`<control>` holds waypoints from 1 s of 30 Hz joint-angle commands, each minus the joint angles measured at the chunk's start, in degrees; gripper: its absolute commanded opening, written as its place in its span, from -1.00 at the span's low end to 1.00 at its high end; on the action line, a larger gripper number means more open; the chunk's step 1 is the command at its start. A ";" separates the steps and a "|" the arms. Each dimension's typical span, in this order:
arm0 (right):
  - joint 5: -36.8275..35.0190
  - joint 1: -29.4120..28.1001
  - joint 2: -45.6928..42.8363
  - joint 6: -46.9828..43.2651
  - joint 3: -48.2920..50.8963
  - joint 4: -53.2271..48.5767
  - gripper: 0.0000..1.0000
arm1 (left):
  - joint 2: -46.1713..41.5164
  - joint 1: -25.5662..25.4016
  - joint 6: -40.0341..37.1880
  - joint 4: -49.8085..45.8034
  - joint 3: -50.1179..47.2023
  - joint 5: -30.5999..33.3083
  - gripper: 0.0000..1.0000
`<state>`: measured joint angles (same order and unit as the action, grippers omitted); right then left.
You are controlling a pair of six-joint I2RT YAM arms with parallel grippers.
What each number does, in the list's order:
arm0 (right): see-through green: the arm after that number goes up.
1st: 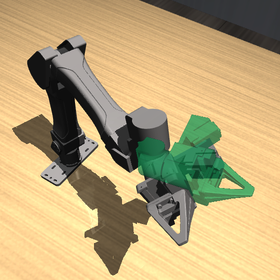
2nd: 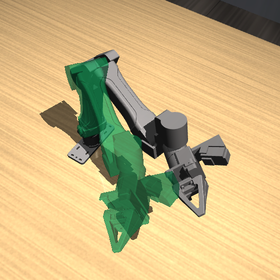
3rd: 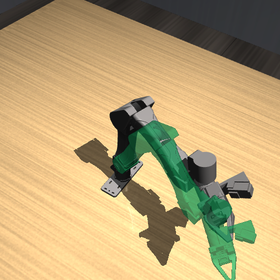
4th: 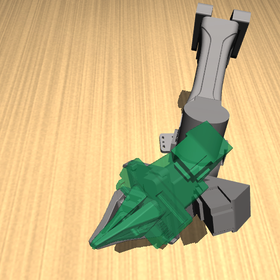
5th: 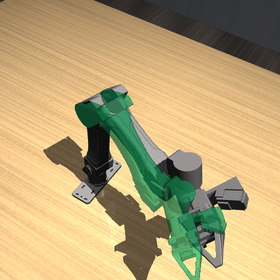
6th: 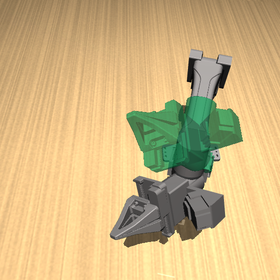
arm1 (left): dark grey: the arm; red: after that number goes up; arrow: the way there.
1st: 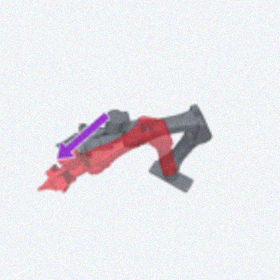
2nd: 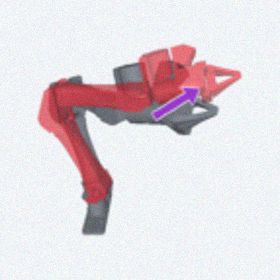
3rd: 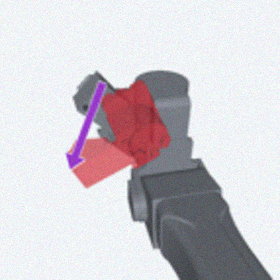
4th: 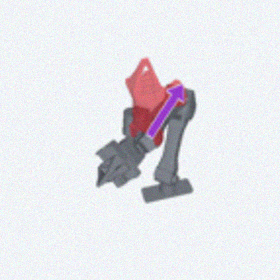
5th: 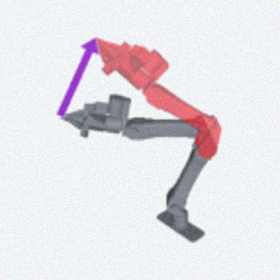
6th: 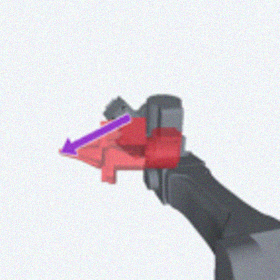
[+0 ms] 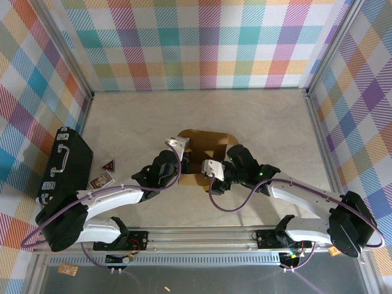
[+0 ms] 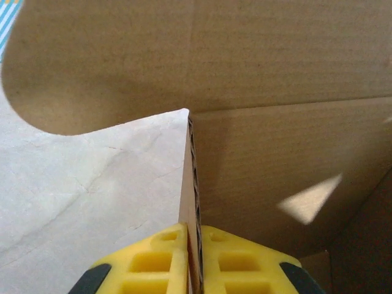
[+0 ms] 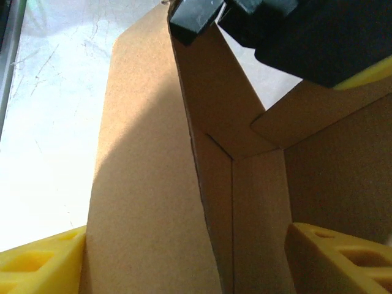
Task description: Fold the paper box
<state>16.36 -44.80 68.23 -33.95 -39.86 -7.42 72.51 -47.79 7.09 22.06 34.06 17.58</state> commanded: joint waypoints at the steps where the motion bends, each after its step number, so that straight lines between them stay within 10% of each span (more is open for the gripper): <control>1: -2.88 2.69 0.81 1.50 -1.89 2.90 0.44 | -2.11 -0.73 -1.18 -4.32 1.09 -6.25 -0.75; 30: 2.87 4.89 5.06 1.00 -3.21 -0.29 0.06 | -10.28 -0.68 -0.19 -15.56 0.96 -7.98 -0.02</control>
<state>26.98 -43.40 71.96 -35.24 -41.17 -7.68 65.34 -47.70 6.87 10.07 35.81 14.46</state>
